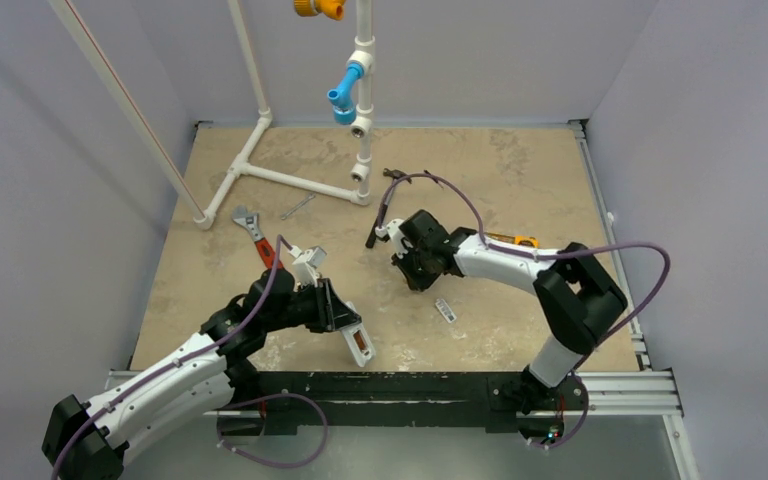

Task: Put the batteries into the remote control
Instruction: Pick up the battery from the center of the board.

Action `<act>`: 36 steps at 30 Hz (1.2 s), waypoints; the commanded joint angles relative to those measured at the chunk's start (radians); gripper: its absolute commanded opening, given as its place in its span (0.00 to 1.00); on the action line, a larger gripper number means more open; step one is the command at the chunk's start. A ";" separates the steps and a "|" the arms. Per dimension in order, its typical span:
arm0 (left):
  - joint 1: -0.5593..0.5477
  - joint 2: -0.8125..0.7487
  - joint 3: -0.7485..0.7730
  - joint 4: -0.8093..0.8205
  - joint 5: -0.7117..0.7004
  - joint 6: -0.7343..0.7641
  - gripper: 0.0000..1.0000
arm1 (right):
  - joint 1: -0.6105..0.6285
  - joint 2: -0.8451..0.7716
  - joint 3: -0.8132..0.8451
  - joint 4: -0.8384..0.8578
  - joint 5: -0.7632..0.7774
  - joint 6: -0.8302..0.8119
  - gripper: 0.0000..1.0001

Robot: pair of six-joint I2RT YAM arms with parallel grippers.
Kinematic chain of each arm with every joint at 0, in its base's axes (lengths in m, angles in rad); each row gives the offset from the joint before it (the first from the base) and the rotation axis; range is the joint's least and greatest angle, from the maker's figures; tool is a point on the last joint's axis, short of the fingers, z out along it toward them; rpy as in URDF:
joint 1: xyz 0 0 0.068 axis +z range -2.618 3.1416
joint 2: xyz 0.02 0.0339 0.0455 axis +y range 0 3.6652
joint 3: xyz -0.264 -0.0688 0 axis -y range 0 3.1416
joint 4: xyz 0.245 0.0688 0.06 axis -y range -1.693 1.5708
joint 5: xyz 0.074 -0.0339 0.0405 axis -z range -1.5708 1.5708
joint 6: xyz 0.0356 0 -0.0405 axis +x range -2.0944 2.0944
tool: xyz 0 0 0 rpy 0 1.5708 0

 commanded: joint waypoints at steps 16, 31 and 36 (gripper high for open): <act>-0.003 -0.195 0.077 0.257 0.049 0.066 0.00 | 0.306 -1.086 -0.490 0.536 -0.214 -0.016 0.00; -0.004 -0.245 0.075 0.343 0.121 0.101 0.00 | 0.311 -1.271 -0.407 0.475 -0.782 -0.381 0.00; -0.003 -0.275 0.055 0.397 0.152 0.107 0.00 | 0.311 -1.260 -0.404 0.466 -0.734 -0.385 0.00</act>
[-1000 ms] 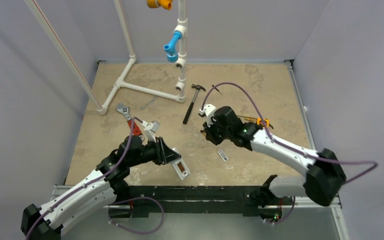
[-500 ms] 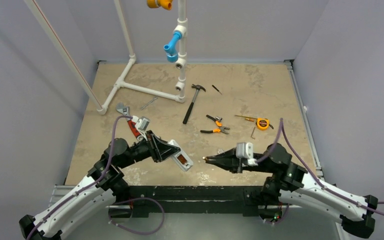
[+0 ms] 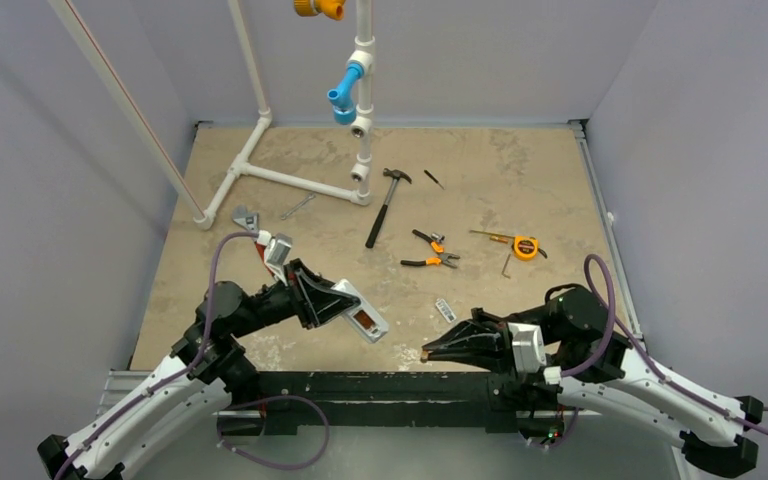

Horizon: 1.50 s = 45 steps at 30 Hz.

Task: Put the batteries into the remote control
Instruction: Pick up the battery from the center of the board, then load the battery into the remote control.

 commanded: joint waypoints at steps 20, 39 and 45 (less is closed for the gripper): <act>-0.004 -0.043 -0.134 0.621 0.198 -0.056 0.00 | 0.003 0.061 0.113 -0.146 0.603 0.458 0.00; -0.004 0.151 -0.164 0.538 -0.103 -0.174 0.00 | 0.004 0.682 0.818 -1.082 0.781 0.708 0.00; -0.003 0.229 -0.166 0.579 -0.118 -0.185 0.00 | 0.006 0.786 0.881 -1.134 0.699 0.767 0.00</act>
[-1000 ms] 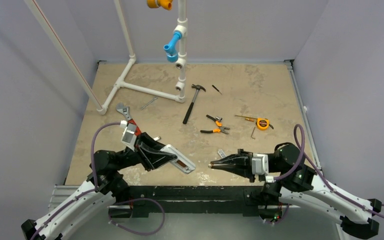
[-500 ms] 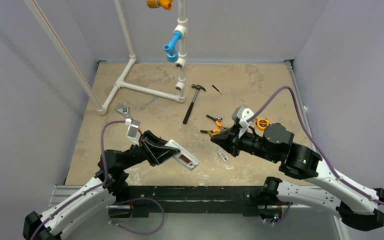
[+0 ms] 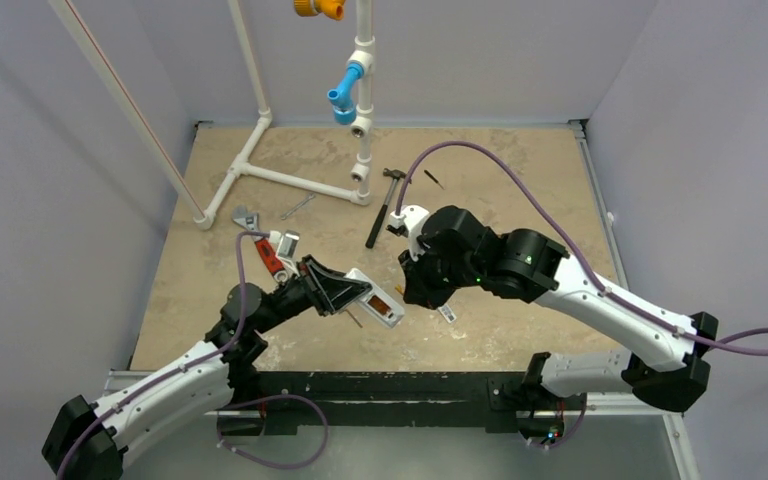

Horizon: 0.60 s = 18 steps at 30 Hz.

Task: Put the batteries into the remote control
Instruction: Load the battery into the remote control.

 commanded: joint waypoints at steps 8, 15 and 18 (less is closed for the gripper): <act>-0.003 0.102 -0.003 0.166 -0.041 -0.072 0.00 | 0.011 0.054 0.028 -0.018 -0.134 0.095 0.00; -0.003 0.120 -0.005 0.204 -0.031 -0.118 0.00 | 0.012 0.086 0.006 0.004 -0.130 0.066 0.00; -0.003 0.123 -0.004 0.206 -0.031 -0.123 0.00 | 0.012 0.099 0.008 0.009 -0.127 0.057 0.00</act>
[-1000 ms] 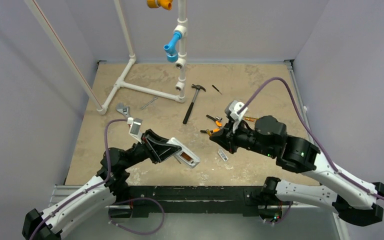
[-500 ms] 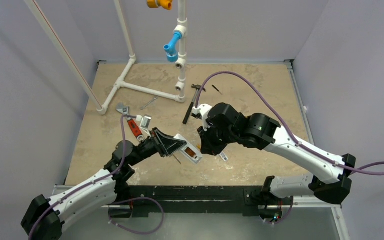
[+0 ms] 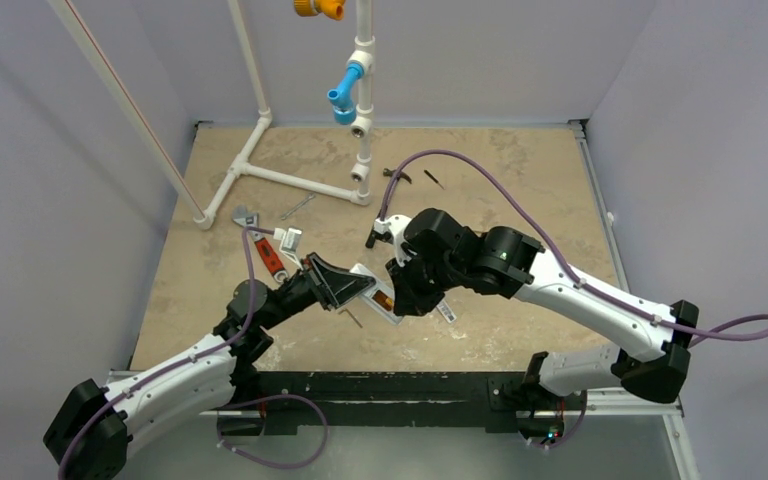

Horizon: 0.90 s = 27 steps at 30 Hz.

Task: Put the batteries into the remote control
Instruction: Load the battery into the remote control.

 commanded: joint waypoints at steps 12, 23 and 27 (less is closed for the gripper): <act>-0.005 0.021 0.005 0.110 0.017 -0.041 0.00 | 0.005 0.044 0.002 0.059 0.022 -0.017 0.00; -0.003 0.057 0.006 0.167 0.048 -0.065 0.00 | 0.004 0.076 0.014 0.046 0.020 -0.040 0.00; -0.003 0.066 0.005 0.183 0.057 -0.071 0.00 | 0.005 0.079 0.014 0.050 0.022 -0.044 0.00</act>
